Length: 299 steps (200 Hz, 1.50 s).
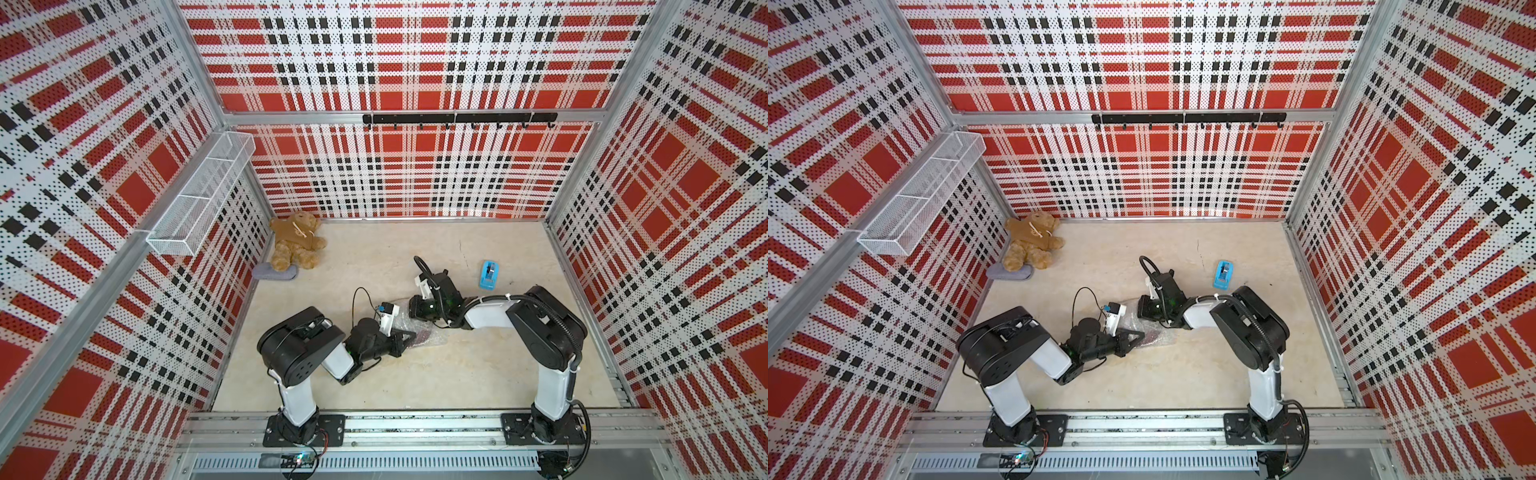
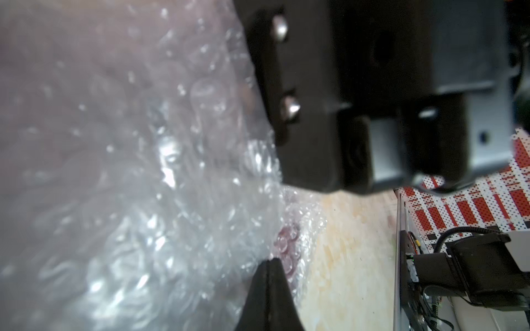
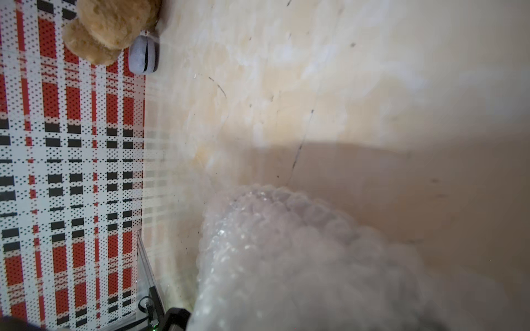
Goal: Wrap dinner plates in bubble wrap
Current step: Wrap the plate in the bubble wrap.
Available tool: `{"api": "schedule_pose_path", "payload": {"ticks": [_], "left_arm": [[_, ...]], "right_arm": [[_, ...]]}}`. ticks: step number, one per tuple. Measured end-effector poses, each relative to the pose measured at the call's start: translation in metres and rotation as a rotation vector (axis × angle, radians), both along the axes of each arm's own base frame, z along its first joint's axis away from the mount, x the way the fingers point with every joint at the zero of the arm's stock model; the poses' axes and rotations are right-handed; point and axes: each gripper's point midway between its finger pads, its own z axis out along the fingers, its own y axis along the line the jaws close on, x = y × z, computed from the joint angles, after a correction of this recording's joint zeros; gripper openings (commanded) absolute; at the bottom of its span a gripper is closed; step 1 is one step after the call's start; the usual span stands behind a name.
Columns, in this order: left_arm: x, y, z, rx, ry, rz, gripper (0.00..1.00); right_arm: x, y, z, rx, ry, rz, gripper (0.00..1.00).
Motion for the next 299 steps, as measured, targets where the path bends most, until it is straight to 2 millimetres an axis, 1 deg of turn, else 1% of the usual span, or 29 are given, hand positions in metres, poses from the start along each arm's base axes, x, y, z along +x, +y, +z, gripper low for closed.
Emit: {"api": "schedule_pose_path", "payload": {"ticks": [33,53,64,82,92,108,121,131,141,156,166,181,196,209,224,225,229,232,238,250,261,278,290,299], "left_arm": [[-0.006,-0.001,-0.002,-0.001,0.015,-0.019,0.0],[-0.009,-0.002,-0.002,-0.004,0.023,-0.03,0.0],[-0.01,-0.003,-0.002,-0.005,0.025,-0.033,0.0],[-0.011,-0.004,-0.003,-0.005,0.027,-0.039,0.0],[-0.011,-0.004,-0.003,-0.005,0.028,-0.041,0.0],[-0.012,-0.004,-0.003,-0.004,0.03,-0.043,0.0],[-0.012,-0.004,-0.003,-0.004,0.031,-0.044,0.0],[-0.012,-0.005,-0.003,-0.003,0.032,-0.045,0.0],[-0.012,-0.005,-0.003,-0.002,0.033,-0.047,0.0],[-0.013,-0.006,-0.004,-0.002,0.033,-0.049,0.0],[-0.013,-0.006,-0.004,-0.001,0.034,-0.05,0.0],[-0.013,-0.006,-0.004,0.0,0.035,-0.05,0.0],[-0.013,-0.006,-0.004,0.0,0.035,-0.05,0.0],[-0.013,-0.006,-0.003,-0.001,0.034,-0.05,0.0],[-0.013,-0.006,0.0,-0.003,0.035,-0.052,0.0],[-0.013,-0.006,0.0,-0.004,0.034,-0.052,0.0],[-0.013,-0.006,0.001,-0.005,0.037,-0.052,0.2],[-0.013,-0.006,0.002,-0.005,0.037,-0.052,0.31],[-0.014,-0.006,0.005,-0.012,0.04,-0.057,0.39],[-0.016,-0.007,0.016,-0.037,0.044,-0.071,0.48],[-0.017,-0.007,0.031,-0.061,0.026,-0.073,0.54],[-0.015,0.0,0.056,-0.093,-0.015,-0.064,0.53],[-0.004,0.009,0.075,-0.112,-0.055,-0.026,0.5],[0.008,0.016,0.083,-0.104,-0.072,0.015,0.49]], "right_arm": [[0.012,-0.029,0.027,-0.033,-0.067,-0.067,0.31],[0.014,-0.042,0.042,-0.034,-0.116,-0.09,0.32],[0.009,-0.049,0.047,-0.036,-0.132,-0.095,0.35],[-0.005,-0.059,0.046,-0.037,-0.14,-0.093,0.39],[-0.014,-0.06,0.045,-0.023,-0.141,-0.073,0.42],[-0.025,-0.057,0.039,-0.017,-0.128,-0.027,0.46],[-0.033,-0.049,0.033,-0.021,-0.125,0.02,0.47],[-0.043,-0.039,0.029,-0.026,-0.123,0.068,0.46],[-0.053,-0.03,0.025,-0.032,-0.121,0.112,0.45],[-0.061,-0.019,0.02,-0.039,-0.121,0.155,0.41],[-0.065,-0.014,0.015,-0.043,-0.119,0.176,0.35],[-0.066,-0.013,0.006,-0.049,-0.104,0.184,0.18],[-0.068,-0.014,0.0,-0.049,-0.088,0.184,0.06],[-0.067,-0.014,-0.003,-0.051,-0.084,0.182,0.0],[-0.063,-0.016,-0.008,-0.057,-0.07,0.17,0.0],[-0.062,-0.016,-0.009,-0.057,-0.069,0.169,0.0],[-0.061,-0.016,-0.01,-0.058,-0.066,0.167,0.0],[-0.06,-0.016,-0.011,-0.058,-0.064,0.166,0.0],[-0.058,-0.015,-0.012,-0.057,-0.06,0.167,0.0],[-0.056,-0.015,-0.011,-0.054,-0.059,0.167,0.0],[-0.055,-0.016,-0.011,-0.06,-0.064,0.171,0.0],[-0.054,-0.017,-0.012,-0.071,-0.068,0.178,0.0],[-0.054,-0.018,-0.012,-0.078,-0.075,0.187,0.0],[-0.054,-0.018,-0.012,-0.082,-0.079,0.192,0.0]]}}
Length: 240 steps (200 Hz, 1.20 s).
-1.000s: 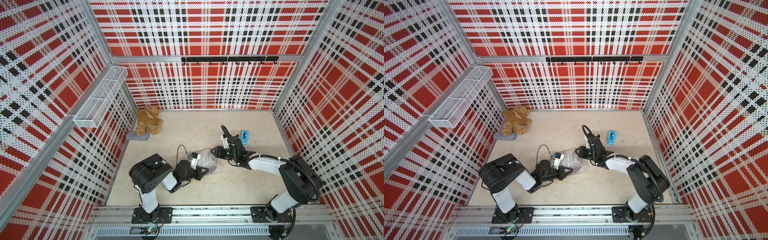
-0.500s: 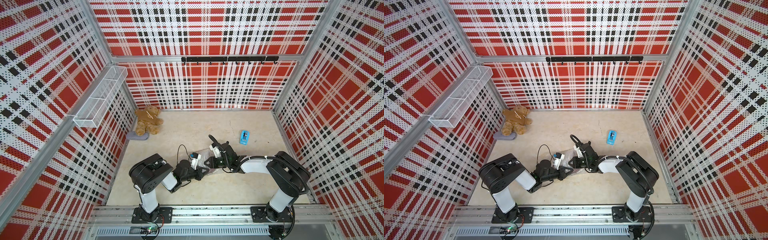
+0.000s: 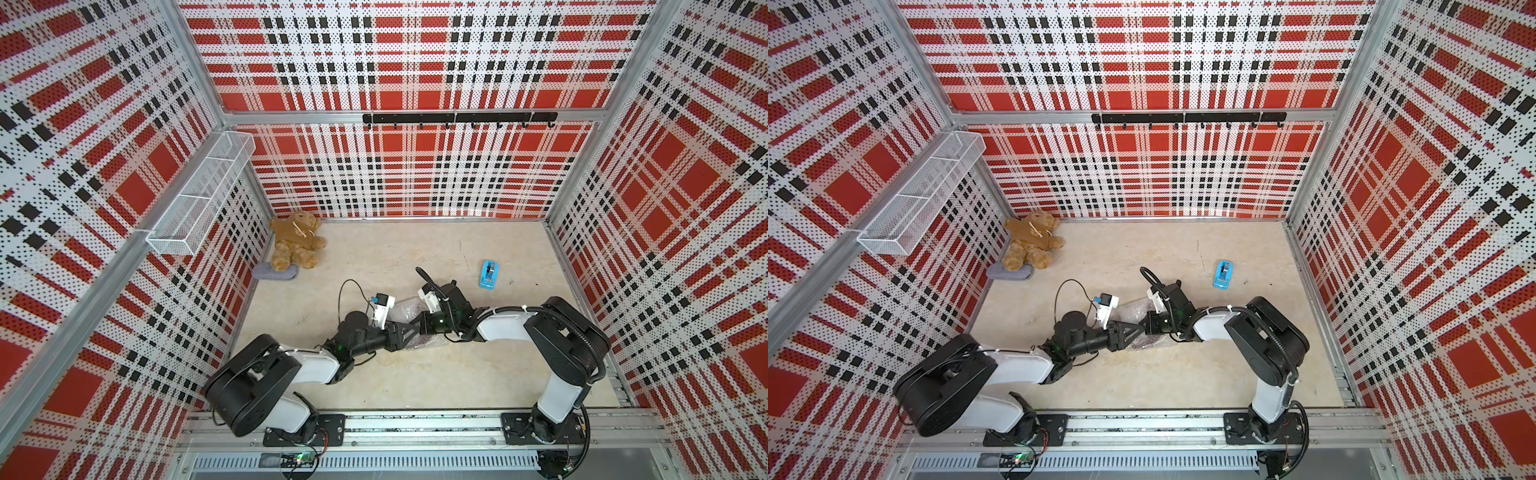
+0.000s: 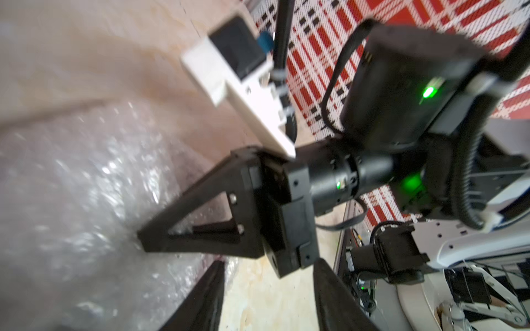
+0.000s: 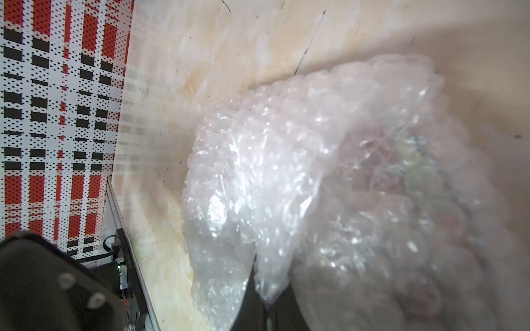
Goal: Wrap dinner plates in bubble wrap
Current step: Wrap the plate in the bubble wrap.
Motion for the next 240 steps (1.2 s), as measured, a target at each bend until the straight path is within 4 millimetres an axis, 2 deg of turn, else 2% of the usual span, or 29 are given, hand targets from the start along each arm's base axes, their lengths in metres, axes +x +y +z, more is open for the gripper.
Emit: {"api": "schedule_pose_path", "payload": {"ticks": [21,44,87,114,144,177,191,240], "left_arm": [[0.032,0.01,0.005,0.071,0.0,0.107,0.46],[0.052,0.023,0.001,0.135,0.011,0.199,0.46],[0.079,0.069,-0.019,0.222,0.06,0.372,0.46],[0.087,0.086,-0.023,0.249,0.069,0.426,0.45],[0.091,0.079,-0.02,0.293,0.066,0.414,0.43],[0.09,0.053,-0.017,0.35,0.043,0.356,0.38],[0.09,0.042,-0.024,0.388,0.052,0.33,0.34],[0.082,0.014,-0.069,0.517,0.118,0.244,0.23]], "right_arm": [[0.001,0.0,-0.002,-0.01,-0.006,0.009,0.0],[0.013,0.004,-0.005,-0.014,-0.012,0.013,0.0],[0.066,0.027,-0.004,0.001,-0.083,0.036,0.0],[0.088,0.033,-0.002,-0.01,-0.127,0.056,0.0],[0.081,0.026,-0.001,-0.014,-0.126,0.07,0.0],[0.057,0.012,-0.003,-0.006,-0.092,0.082,0.0],[0.056,0.012,-0.003,0.006,-0.094,0.087,0.0],[0.055,0.012,-0.003,0.017,-0.103,0.089,0.0]]}}
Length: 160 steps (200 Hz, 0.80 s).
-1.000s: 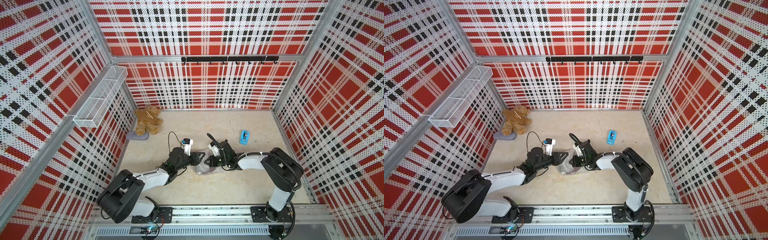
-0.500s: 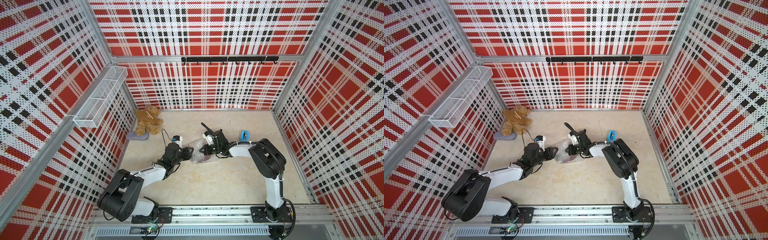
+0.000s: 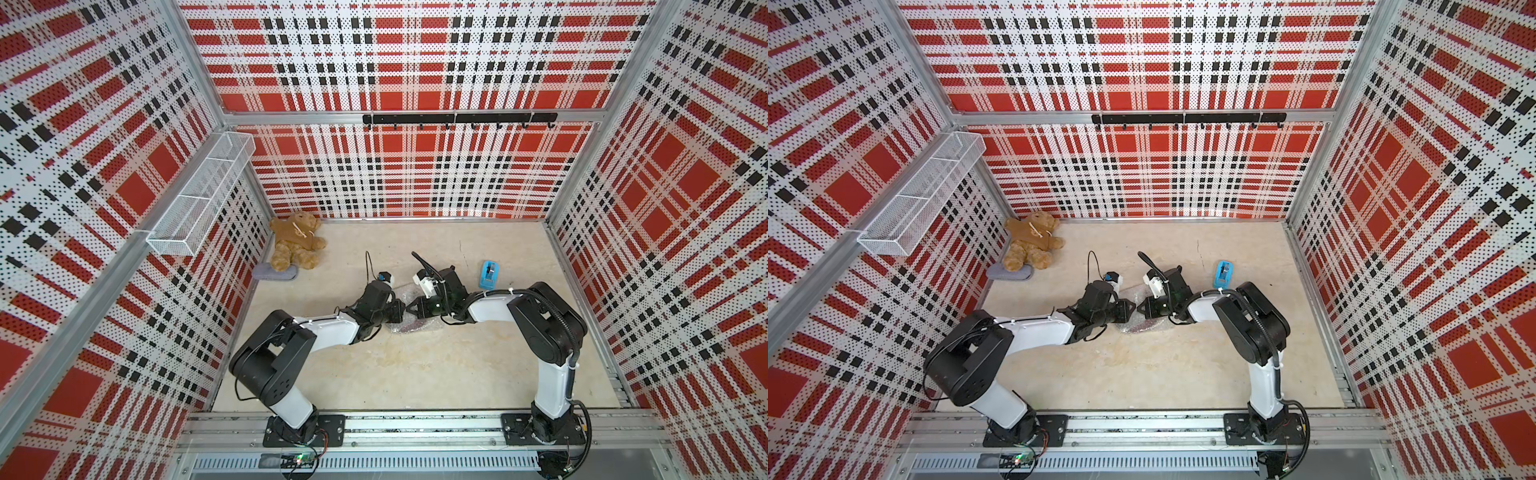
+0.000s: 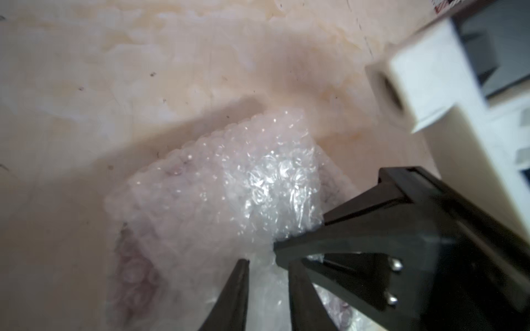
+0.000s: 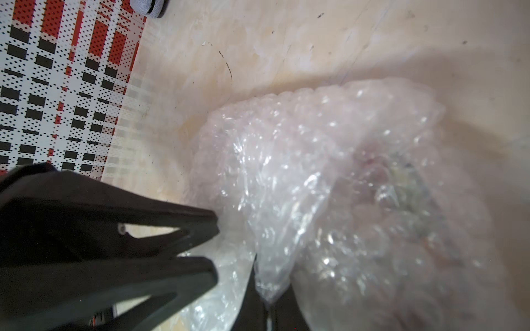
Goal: Wrap dinner plates in bubble wrap
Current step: Wrap the plate in the bubble wrap.
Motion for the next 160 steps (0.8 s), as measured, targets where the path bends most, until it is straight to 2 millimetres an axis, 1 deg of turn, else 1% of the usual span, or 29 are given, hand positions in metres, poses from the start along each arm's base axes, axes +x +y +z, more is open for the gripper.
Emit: {"api": "schedule_pose_path", "payload": {"ticks": [11,23,42,59,77,94,103,111,118,134,143,160], "left_arm": [[-0.002,-0.004,-0.004,0.016,0.003,-0.004,0.22],[-0.003,-0.004,-0.009,0.025,0.007,0.004,0.22],[-0.005,-0.005,-0.01,0.014,0.004,0.011,0.21],[-0.007,-0.007,-0.011,0.025,-0.004,0.012,0.19],[-0.011,-0.01,-0.012,0.035,-0.01,0.006,0.19],[-0.015,-0.012,-0.014,0.029,-0.015,-0.005,0.19],[-0.016,-0.014,-0.014,0.024,-0.016,-0.011,0.19],[-0.018,-0.016,-0.014,0.02,-0.017,-0.02,0.19],[-0.02,-0.017,-0.015,0.019,-0.016,-0.025,0.19],[-0.021,-0.016,-0.016,0.02,-0.013,-0.026,0.18],[-0.021,-0.017,-0.016,0.021,-0.014,-0.027,0.18],[-0.021,-0.016,-0.016,0.022,-0.015,-0.029,0.19]], "right_arm": [[0.0,0.0,0.0,0.0,0.001,-0.003,0.0],[0.001,-0.001,0.001,0.002,0.005,-0.012,0.0],[0.001,-0.003,0.003,0.003,0.014,-0.031,0.04],[0.002,-0.007,0.005,-0.01,0.022,-0.062,0.04],[0.001,-0.016,0.007,-0.037,0.032,-0.107,0.03],[-0.004,-0.028,0.012,-0.055,0.035,-0.14,0.04],[-0.006,-0.034,0.014,-0.063,0.039,-0.154,0.07],[-0.007,-0.04,0.016,-0.071,0.039,-0.166,0.13],[-0.006,-0.045,0.019,-0.078,0.034,-0.174,0.2],[0.002,-0.061,0.028,-0.1,0.006,-0.218,0.27],[0.008,-0.069,0.036,-0.106,-0.022,-0.239,0.29],[0.015,-0.078,0.052,-0.1,-0.072,-0.258,0.27]]}}
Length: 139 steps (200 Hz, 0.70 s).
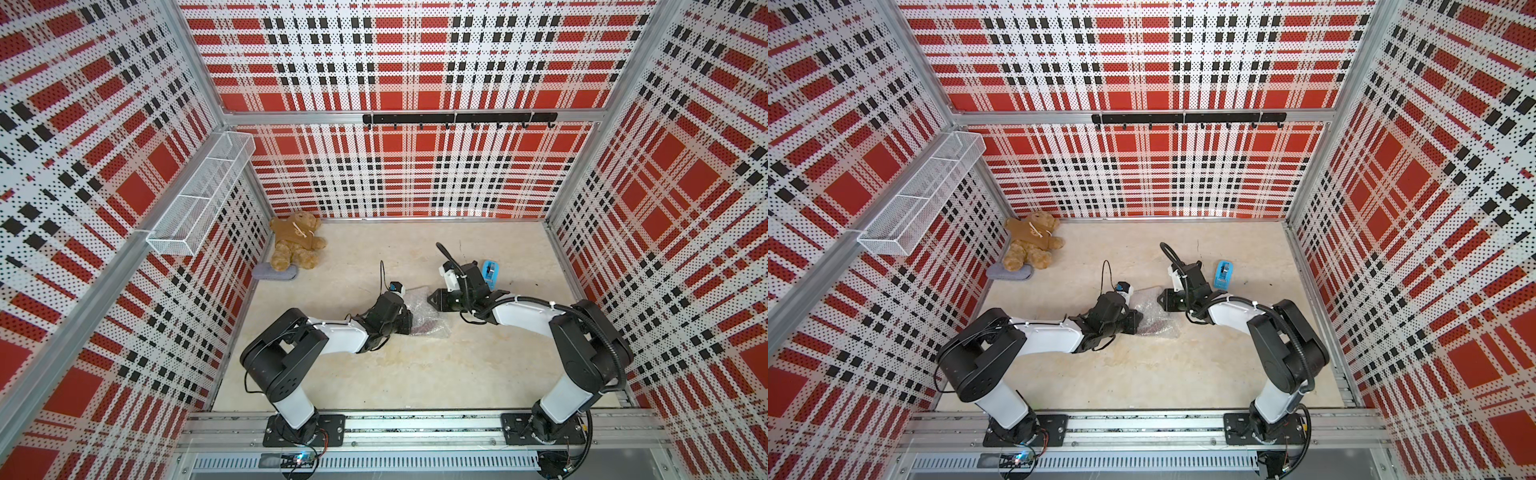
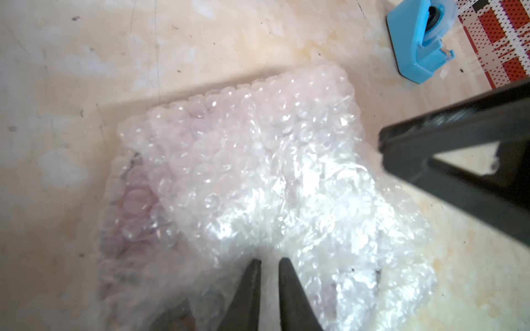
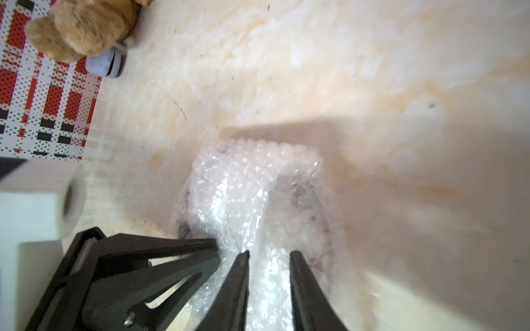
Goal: Wrap dinner plates in bubble wrap
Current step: Wrap the plate in the bubble wrap.
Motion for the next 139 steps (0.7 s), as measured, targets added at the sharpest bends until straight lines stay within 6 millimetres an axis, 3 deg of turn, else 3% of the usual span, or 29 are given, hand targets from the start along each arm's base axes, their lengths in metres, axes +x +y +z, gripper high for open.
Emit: {"api": "schedule_pose_path", "payload": {"ticks": [25,63,78,98,114,139], "left_arm": [[0.0,0.0,0.0,0.002,-0.002,-0.005,0.19],[-0.002,-0.002,0.0,0.004,-0.002,-0.014,0.18],[-0.004,-0.004,0.0,0.012,-0.007,-0.019,0.15],[-0.007,-0.004,-0.002,0.027,-0.013,-0.019,0.06],[-0.007,-0.003,-0.003,0.03,-0.014,-0.013,0.0],[-0.008,-0.003,-0.004,0.021,-0.017,-0.01,0.0]], "right_arm": [[-0.002,0.003,0.01,0.023,-0.016,0.026,0.31],[-0.022,0.008,-0.01,0.038,0.058,0.056,0.37],[-0.032,0.005,-0.021,0.041,0.099,0.051,0.3],[-0.044,0.007,-0.028,0.044,0.134,0.06,0.12],[-0.051,0.012,-0.023,0.041,0.12,0.074,0.05],[-0.058,0.023,-0.005,0.056,0.074,0.08,0.0]]}}
